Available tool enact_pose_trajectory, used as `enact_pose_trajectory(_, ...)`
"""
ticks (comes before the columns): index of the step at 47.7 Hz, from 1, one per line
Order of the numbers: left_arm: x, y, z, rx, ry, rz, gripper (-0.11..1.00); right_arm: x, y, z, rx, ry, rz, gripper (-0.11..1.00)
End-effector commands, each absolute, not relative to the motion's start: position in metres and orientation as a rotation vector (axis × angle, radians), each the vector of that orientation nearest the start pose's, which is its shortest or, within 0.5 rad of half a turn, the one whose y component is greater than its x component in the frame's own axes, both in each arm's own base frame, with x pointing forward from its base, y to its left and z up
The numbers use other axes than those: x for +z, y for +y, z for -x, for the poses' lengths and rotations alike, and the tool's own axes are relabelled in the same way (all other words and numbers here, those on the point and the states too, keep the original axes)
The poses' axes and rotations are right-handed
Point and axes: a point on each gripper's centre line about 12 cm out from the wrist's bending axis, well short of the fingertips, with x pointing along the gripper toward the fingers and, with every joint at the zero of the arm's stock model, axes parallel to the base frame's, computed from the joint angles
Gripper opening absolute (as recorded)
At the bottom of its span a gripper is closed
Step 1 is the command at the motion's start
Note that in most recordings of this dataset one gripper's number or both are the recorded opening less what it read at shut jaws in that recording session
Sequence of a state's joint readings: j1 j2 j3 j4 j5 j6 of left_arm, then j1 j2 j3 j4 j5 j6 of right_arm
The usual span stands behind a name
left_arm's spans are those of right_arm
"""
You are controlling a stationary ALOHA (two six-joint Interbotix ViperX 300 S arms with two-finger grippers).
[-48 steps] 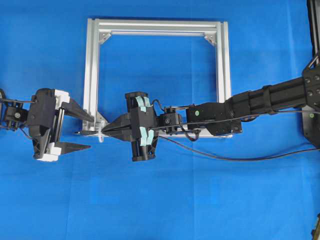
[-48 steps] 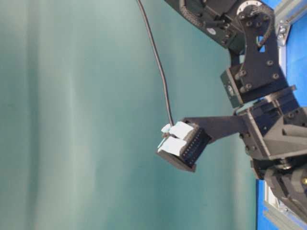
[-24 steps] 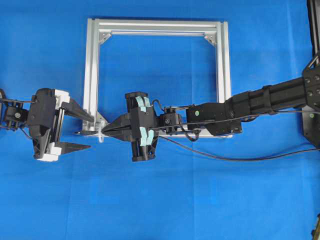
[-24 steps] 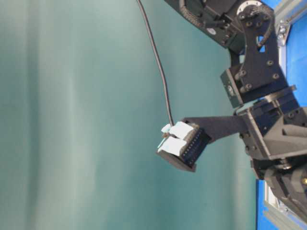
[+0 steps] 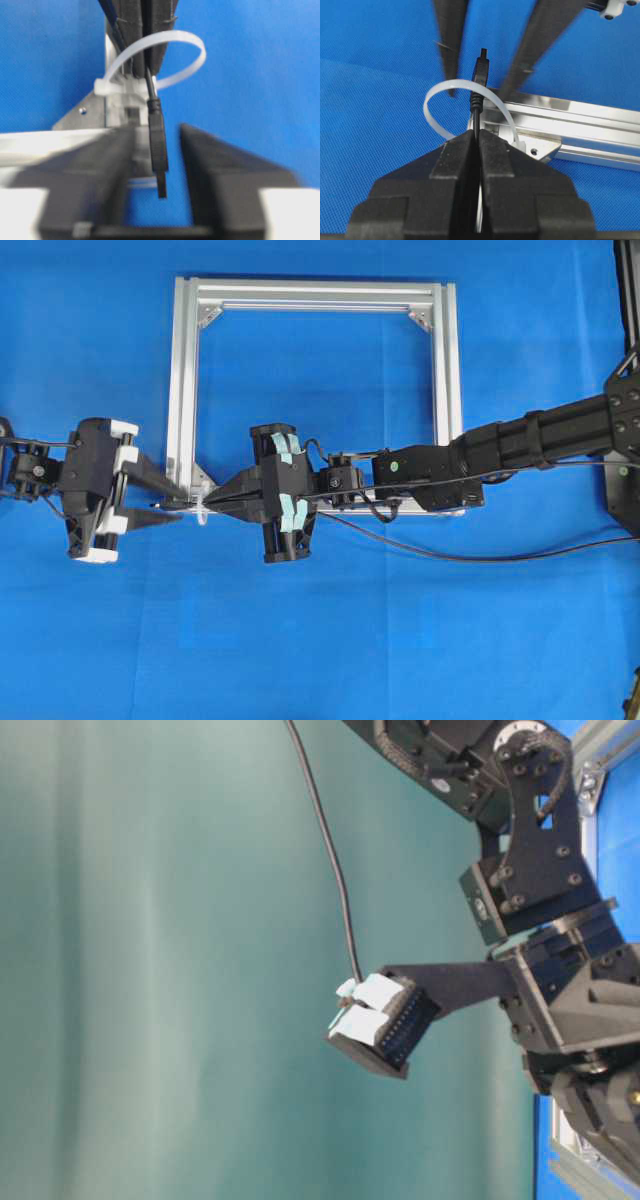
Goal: Insert the wire through the string loop located on the left side.
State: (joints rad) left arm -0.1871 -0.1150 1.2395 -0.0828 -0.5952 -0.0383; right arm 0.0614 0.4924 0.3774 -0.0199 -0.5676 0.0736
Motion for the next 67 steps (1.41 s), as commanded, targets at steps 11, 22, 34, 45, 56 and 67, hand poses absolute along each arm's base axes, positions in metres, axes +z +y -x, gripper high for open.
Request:
enact_pose_trajectory(11, 0.107, -0.038, -0.259, -0.09, 0.514, 0.051, 0.08, 0.117, 0.031, -0.504, 0.061, 0.257, -0.054, 0.0)
enact_pose_trajectory(22, 0.107, -0.037, -0.259, -0.086, 0.514, 0.052, 0.08, 0.116, 0.031, -0.503, 0.061, 0.263, -0.054, 0.0)
enact_pose_trajectory(34, 0.107, -0.036, -0.259, -0.084, 0.514, 0.052, 0.08, 0.118, 0.033, -0.499, 0.066, 0.274, -0.05, 0.0)
enact_pose_trajectory(45, 0.107, -0.036, -0.26, -0.083, 0.512, 0.053, 0.08, 0.123, 0.033, -0.489, 0.065, 0.275, -0.053, 0.37)
enact_pose_trajectory(56, 0.107, -0.036, -0.26, -0.083, 0.512, 0.053, 0.08, 0.121, 0.033, -0.486, 0.066, 0.281, -0.054, 0.97)
enact_pose_trajectory(67, 0.108, -0.036, -0.259, -0.083, 0.511, 0.055, 0.08, 0.122, 0.034, -0.486, 0.067, 0.278, -0.054, 0.98)
